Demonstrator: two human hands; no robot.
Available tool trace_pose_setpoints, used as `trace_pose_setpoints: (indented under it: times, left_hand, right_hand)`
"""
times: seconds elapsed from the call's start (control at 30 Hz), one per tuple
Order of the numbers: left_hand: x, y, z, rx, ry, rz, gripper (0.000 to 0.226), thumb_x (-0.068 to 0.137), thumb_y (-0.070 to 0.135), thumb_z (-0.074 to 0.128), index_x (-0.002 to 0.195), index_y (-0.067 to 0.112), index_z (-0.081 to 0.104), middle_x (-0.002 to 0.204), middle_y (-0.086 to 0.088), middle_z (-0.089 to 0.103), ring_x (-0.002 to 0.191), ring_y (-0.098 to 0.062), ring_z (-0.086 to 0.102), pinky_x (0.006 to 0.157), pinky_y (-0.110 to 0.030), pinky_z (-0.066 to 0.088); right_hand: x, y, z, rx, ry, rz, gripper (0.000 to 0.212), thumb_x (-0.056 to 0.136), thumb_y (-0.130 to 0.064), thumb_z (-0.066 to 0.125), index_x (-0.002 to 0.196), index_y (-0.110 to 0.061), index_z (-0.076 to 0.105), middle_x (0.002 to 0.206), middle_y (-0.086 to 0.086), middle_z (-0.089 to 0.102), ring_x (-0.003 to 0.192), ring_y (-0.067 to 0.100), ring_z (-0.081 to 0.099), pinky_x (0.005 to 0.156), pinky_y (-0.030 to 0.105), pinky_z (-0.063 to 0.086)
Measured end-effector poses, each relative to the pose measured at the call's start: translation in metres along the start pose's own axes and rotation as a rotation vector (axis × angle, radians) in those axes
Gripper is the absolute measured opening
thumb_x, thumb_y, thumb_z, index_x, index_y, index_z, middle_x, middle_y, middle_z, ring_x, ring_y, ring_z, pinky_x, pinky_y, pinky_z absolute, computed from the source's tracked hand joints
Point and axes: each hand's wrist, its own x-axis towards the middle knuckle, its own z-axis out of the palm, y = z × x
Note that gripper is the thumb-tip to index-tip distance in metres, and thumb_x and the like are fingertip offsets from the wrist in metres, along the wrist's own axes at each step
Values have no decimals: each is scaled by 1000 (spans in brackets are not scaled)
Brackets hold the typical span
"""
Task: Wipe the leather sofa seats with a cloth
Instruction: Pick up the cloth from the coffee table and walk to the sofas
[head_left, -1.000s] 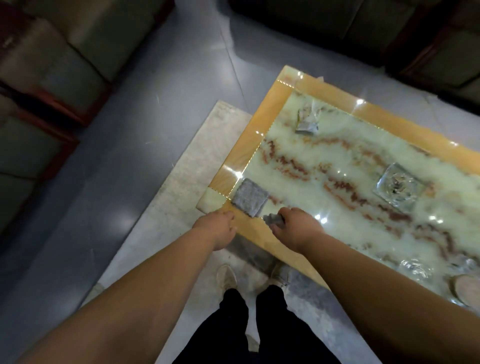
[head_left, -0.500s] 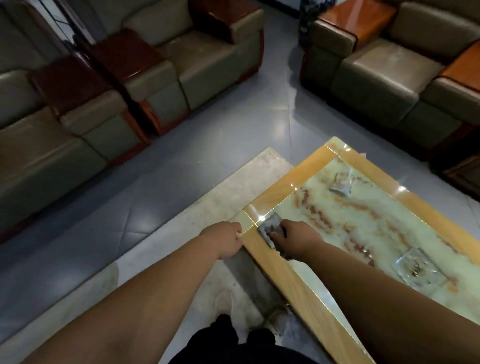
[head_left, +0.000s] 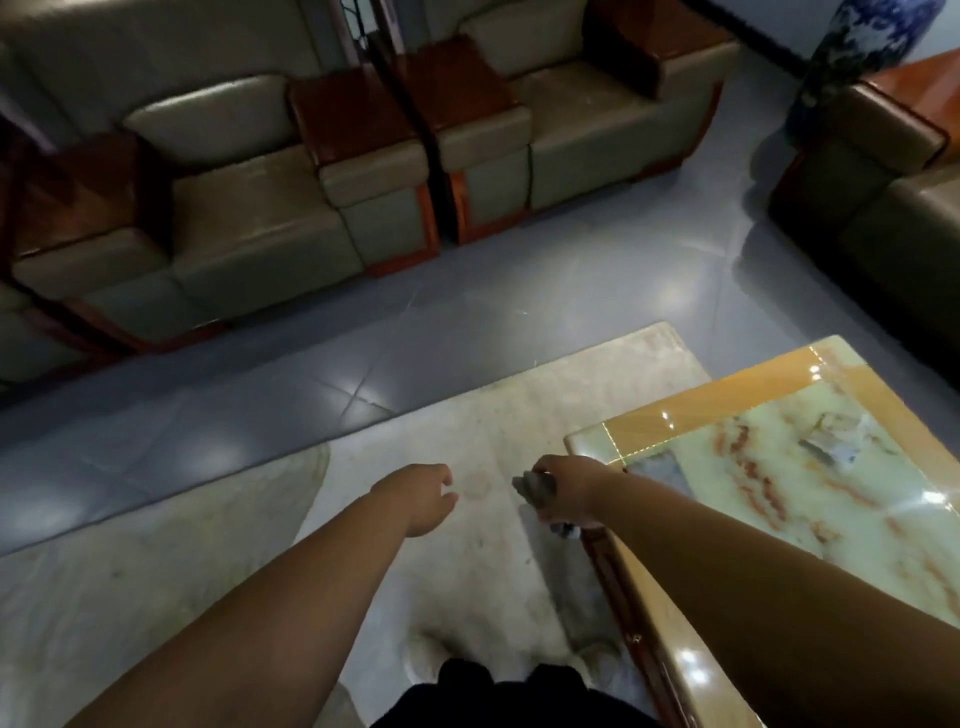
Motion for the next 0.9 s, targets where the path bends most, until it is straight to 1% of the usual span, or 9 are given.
trace_pose_setpoints:
  times: [0.13, 0.23, 0.37, 0.43, 0.53, 0.6, 0.77, 0.83, 0.9]
  left_hand:
    - [-33, -82, -2, -89, 60, -51, 48, 106, 52, 49, 147, 27, 52, 145, -5, 60, 127, -26, 60, 105, -40, 50]
    - [-59, -149, -3, -146, 116, -107, 48, 107, 51, 47, 148, 28, 51, 147, -2, 59, 130, -24, 58, 107, -37, 47]
    - [-94, -243, -3, -189, 234, -201, 46, 107, 51, 46, 146, 26, 53, 146, -1, 59, 134, -23, 55, 112, -39, 44]
    - [-114, -289, 0, -185, 275, -255, 48, 107, 51, 45, 145, 23, 53, 147, -3, 58, 136, -25, 53, 113, -41, 43]
    - [-151, -345, 8, -260, 308, -382, 47, 106, 50, 46, 145, 24, 53, 147, -5, 58, 135, -27, 55, 111, -42, 46]
    - [-173, -371, 17, -337, 333, -457, 45, 105, 51, 48, 143, 27, 55, 144, -5, 61, 132, -27, 57, 110, -41, 47]
    - [-209, -420, 52, -442, 361, -577, 42, 106, 49, 50, 141, 26, 58, 138, -5, 65, 131, -27, 59, 106, -36, 46]
    - [-219, -437, 58, -452, 358, -604, 43, 107, 47, 49, 142, 23, 57, 141, -6, 64, 134, -27, 56, 105, -34, 44]
    - [-227, -457, 61, -483, 342, -642, 45, 108, 47, 48, 144, 22, 56, 141, -7, 63, 136, -28, 54, 104, -33, 44]
  right_hand:
    - [23, -73, 17, -85, 44, -39, 25, 92, -33, 72, 112, -19, 65, 96, -1, 75, 84, 18, 75, 83, 36, 60]
    - [43, -135, 32, 0, 26, -78, 23, 94, -36, 70, 97, -15, 64, 85, 7, 76, 70, 24, 76, 69, 44, 66]
    - [62, -228, 54, -239, 25, -195, 26, 98, -41, 62, 105, -16, 63, 94, 3, 74, 81, 21, 72, 81, 39, 61]
    - [70, -272, 68, -346, -22, -264, 27, 100, -45, 58, 105, -19, 60, 96, 1, 71, 82, 19, 68, 75, 32, 55]
    - [87, -330, 95, -545, -30, -396, 23, 100, -39, 59, 105, -16, 56, 100, 3, 64, 94, 25, 64, 82, 37, 52]
    - [96, -365, 114, -560, -24, -459, 21, 100, -39, 57, 108, -19, 56, 102, 3, 64, 92, 23, 61, 83, 37, 52]
    - [118, -441, 155, -647, -117, -597, 25, 107, -38, 43, 93, -18, 48, 85, -2, 53, 76, 15, 53, 63, 28, 36]
    - [130, -472, 169, -667, -149, -637, 27, 105, -36, 45, 84, -20, 40, 78, -2, 47, 71, 16, 49, 59, 27, 32]
    - [142, -503, 184, -666, -159, -660, 28, 104, -37, 49, 81, -21, 41, 78, -1, 50, 70, 15, 52, 57, 27, 34]
